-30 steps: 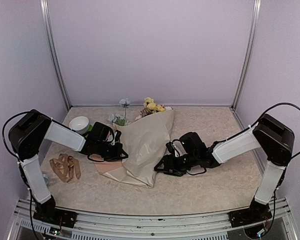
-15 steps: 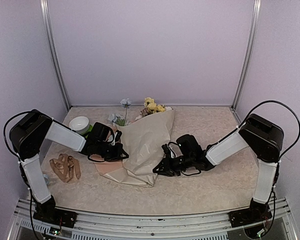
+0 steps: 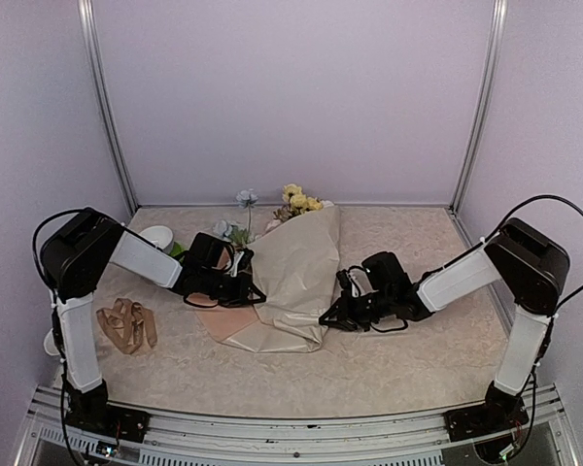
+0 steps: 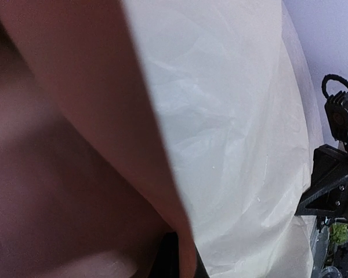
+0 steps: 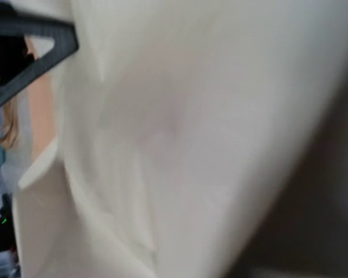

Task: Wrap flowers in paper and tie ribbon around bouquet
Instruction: Press the fold line on the 2/3-folded wrapping paper.

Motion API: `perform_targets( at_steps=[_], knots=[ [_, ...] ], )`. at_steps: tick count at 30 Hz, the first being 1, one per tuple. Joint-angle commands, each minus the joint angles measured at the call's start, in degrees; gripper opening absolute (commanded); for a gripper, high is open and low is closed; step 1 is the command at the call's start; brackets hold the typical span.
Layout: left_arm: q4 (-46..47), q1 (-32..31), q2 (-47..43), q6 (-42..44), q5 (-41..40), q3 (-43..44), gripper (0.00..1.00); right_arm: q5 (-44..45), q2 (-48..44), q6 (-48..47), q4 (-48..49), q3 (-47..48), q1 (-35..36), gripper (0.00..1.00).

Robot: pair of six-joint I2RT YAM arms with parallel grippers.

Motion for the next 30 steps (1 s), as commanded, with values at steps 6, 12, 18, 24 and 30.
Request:
perform_targets(
  at_steps=[6, 12, 18, 24, 30],
  knots=[
    [-8.5, -3.3, 8.4, 5.6, 8.1, 10.9, 0.0, 5.0, -9.2, -11.8, -11.3, -4.2, -6.5, 0.0],
    [-7.1, -3.6, 7.3, 5.0, 9.3, 9.3, 0.0, 3.8, -13.2, -15.8, -13.9, -7.5, -6.5, 0.04],
    [-1.9, -2.8, 6.8, 1.2, 10.3, 5.9, 0.0, 9.2, -17.1, -19.4, -26.0, -4.2, -5.9, 0.34],
    [0.0, -2.8, 6.1, -0.6, 9.6, 4.4, 0.0, 23.3, -23.8, -22.8, -39.0, 6.5, -0.3, 0.28],
    [0.6, -2.7, 5.9, -1.2, 9.3, 3.8, 0.0, 10.1, -11.1, -24.8, -28.0, 11.7, 7.2, 0.07]
  ],
)
